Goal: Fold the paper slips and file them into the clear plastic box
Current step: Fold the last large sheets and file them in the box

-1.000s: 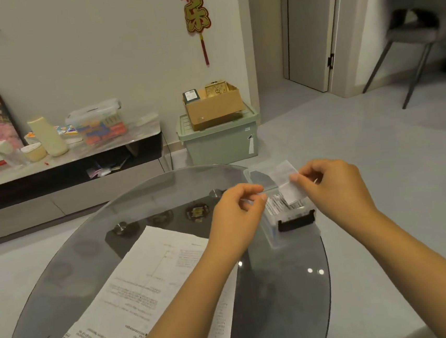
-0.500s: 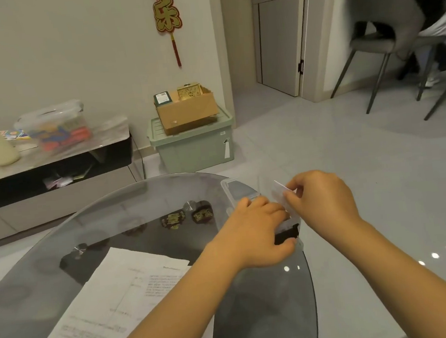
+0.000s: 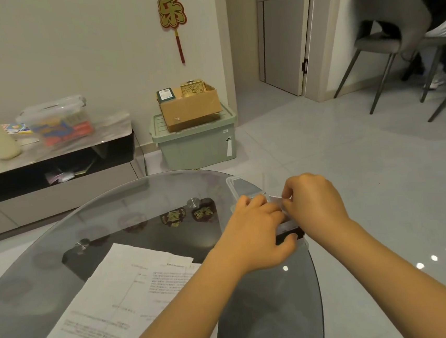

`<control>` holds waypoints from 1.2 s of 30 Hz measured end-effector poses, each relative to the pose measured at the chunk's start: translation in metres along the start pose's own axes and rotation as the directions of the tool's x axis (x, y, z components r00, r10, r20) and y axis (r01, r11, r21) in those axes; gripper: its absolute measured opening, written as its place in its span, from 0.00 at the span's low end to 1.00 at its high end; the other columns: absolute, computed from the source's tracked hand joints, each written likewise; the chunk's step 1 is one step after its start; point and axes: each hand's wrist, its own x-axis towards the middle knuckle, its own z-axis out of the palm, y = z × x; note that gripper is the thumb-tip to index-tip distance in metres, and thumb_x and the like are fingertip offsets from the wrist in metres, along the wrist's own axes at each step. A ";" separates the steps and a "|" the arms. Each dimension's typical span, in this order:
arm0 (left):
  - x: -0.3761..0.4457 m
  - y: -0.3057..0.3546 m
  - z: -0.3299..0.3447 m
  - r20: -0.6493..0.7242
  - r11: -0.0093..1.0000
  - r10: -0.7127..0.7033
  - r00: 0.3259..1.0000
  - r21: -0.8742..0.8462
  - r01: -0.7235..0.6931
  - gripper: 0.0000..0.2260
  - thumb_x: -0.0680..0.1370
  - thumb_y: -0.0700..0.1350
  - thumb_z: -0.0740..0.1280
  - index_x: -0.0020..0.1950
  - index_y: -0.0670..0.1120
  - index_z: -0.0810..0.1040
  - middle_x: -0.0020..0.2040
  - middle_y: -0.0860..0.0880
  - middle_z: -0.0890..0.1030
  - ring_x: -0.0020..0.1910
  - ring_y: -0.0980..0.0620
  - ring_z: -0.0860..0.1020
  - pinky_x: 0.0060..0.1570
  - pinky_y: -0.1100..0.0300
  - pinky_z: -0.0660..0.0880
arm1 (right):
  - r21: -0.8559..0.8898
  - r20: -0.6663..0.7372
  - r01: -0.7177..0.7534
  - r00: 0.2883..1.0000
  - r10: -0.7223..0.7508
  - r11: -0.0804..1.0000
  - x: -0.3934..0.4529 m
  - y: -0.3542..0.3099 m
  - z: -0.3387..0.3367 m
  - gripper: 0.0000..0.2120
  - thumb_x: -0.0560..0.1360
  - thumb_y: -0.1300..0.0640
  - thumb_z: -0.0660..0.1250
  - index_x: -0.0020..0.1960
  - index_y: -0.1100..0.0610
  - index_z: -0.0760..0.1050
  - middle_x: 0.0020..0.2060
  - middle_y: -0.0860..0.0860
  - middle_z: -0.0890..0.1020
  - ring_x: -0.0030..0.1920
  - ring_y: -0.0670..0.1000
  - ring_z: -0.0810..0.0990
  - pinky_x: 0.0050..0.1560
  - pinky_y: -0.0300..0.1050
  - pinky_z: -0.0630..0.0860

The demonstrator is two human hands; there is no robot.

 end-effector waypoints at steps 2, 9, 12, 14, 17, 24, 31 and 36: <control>-0.002 -0.001 -0.001 0.018 1.000 -0.010 1.000 0.005 0.009 0.24 0.72 0.59 0.49 0.52 0.50 0.81 0.50 0.56 0.80 0.48 0.53 0.69 0.53 0.57 0.60 | 0.020 -0.031 0.004 1.000 -0.003 1.000 0.001 0.001 -0.003 0.07 0.75 0.61 0.63 0.47 0.60 0.80 0.44 0.55 0.80 0.42 0.55 0.78 0.39 0.44 0.75; -0.003 -0.002 -0.002 0.024 1.000 -0.014 1.000 -0.012 0.014 0.25 0.72 0.60 0.50 0.52 0.48 0.81 0.52 0.54 0.80 0.52 0.53 0.70 0.55 0.58 0.58 | 0.062 -0.140 0.068 0.988 -0.059 0.996 0.000 0.003 -0.006 0.07 0.76 0.60 0.64 0.45 0.60 0.80 0.42 0.55 0.78 0.38 0.53 0.74 0.38 0.42 0.70; -0.002 -0.004 -0.003 0.060 1.000 -0.007 0.998 0.008 0.006 0.26 0.72 0.61 0.48 0.50 0.48 0.80 0.48 0.54 0.80 0.49 0.53 0.70 0.56 0.55 0.61 | 0.067 -0.137 0.069 0.989 -0.059 0.995 -0.001 0.003 -0.005 0.07 0.76 0.60 0.64 0.44 0.61 0.80 0.42 0.56 0.78 0.39 0.54 0.76 0.38 0.43 0.71; -0.001 -0.005 -0.005 0.087 0.999 -0.012 0.996 0.034 0.009 0.26 0.72 0.62 0.47 0.52 0.49 0.78 0.46 0.54 0.79 0.48 0.53 0.68 0.56 0.53 0.62 | 0.073 -0.144 0.062 0.988 -0.051 0.995 0.000 0.004 -0.007 0.07 0.76 0.60 0.64 0.44 0.61 0.80 0.41 0.55 0.78 0.39 0.54 0.76 0.37 0.42 0.70; 0.001 -0.005 -0.006 0.144 0.998 -0.012 0.989 0.066 0.002 0.28 0.73 0.62 0.50 0.67 0.51 0.71 0.55 0.53 0.78 0.53 0.51 0.68 0.58 0.54 0.60 | 0.083 -0.163 0.052 0.986 -0.038 0.995 0.001 0.006 -0.011 0.07 0.76 0.60 0.65 0.44 0.60 0.80 0.41 0.55 0.78 0.38 0.54 0.75 0.37 0.43 0.70; 0.013 0.000 -0.013 0.323 0.983 -0.051 0.945 0.185 -0.010 0.26 0.77 0.64 0.53 0.72 0.54 0.66 0.61 0.50 0.72 0.59 0.49 0.66 0.58 0.52 0.60 | 0.075 -0.155 0.046 0.987 -0.034 0.996 -0.002 0.008 -0.013 0.07 0.76 0.59 0.65 0.45 0.60 0.80 0.39 0.51 0.74 0.37 0.51 0.73 0.36 0.41 0.68; 0.012 -0.002 -0.008 0.240 0.989 -0.033 0.970 0.145 -0.002 0.25 0.75 0.63 0.53 0.63 0.50 0.74 0.57 0.50 0.73 0.54 0.50 0.66 0.55 0.53 0.63 | 0.046 -0.118 0.035 0.993 -0.029 0.998 -0.001 0.004 -0.006 0.06 0.77 0.60 0.63 0.47 0.60 0.79 0.43 0.54 0.78 0.38 0.51 0.72 0.37 0.41 0.68; 0.011 -0.002 -0.004 0.151 0.995 0.001 0.988 0.099 -0.016 0.34 0.67 0.65 0.41 0.57 0.51 0.77 0.54 0.52 0.74 0.49 0.52 0.66 0.48 0.57 0.60 | -0.071 -0.002 0.013 1.000 -0.013 0.997 0.000 -0.005 0.001 0.06 0.76 0.62 0.62 0.49 0.59 0.77 0.46 0.54 0.78 0.42 0.53 0.76 0.41 0.45 0.74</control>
